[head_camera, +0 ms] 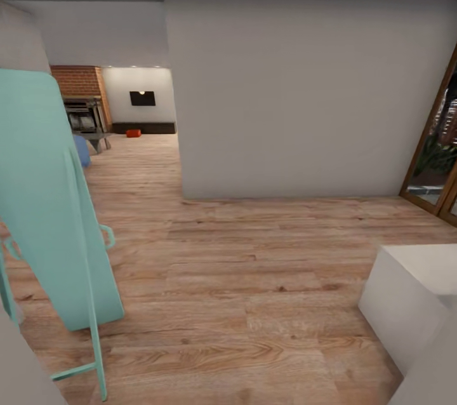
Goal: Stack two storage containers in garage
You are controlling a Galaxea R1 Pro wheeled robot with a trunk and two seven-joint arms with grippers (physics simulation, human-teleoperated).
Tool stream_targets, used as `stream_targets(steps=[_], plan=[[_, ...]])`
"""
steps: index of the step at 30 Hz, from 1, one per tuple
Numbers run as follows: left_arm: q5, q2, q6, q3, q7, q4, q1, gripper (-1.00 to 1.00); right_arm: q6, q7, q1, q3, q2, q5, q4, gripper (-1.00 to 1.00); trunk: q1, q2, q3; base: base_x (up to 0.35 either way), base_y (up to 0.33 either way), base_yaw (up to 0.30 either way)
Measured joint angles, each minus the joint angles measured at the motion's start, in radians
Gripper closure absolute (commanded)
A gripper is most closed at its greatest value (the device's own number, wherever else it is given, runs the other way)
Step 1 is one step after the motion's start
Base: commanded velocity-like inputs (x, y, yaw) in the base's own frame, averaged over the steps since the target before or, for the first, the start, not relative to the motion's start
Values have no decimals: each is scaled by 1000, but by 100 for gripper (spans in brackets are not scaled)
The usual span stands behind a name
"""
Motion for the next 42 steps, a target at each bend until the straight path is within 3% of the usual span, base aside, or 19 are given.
stream_targets(steps=[10, 19, 33, 42], plan=[[0, 1, 0, 1, -1, 0, 0, -100, 0, 0, 0, 0, 0, 0, 0, -100, 0, 0, 0, 326, -1, 13], [0, 1, 0, 1, 0, 0, 0, -100, 0, -3, 0, 0, 0, 0, 0, -100, 0, 0, 0, 326, 0, 230], [0, 1, 0, 0, 0, 0, 0, -100, 0, -1, 0, 0, 0, 0, 0, -100, 0, 0, 0, 326, 0, 32], [0, 2, 0, 0, 0, 0, 0, -100, 0, -1, 0, 0, 0, 0, 0, -100, 0, 0, 0, 326, 0, 209]])
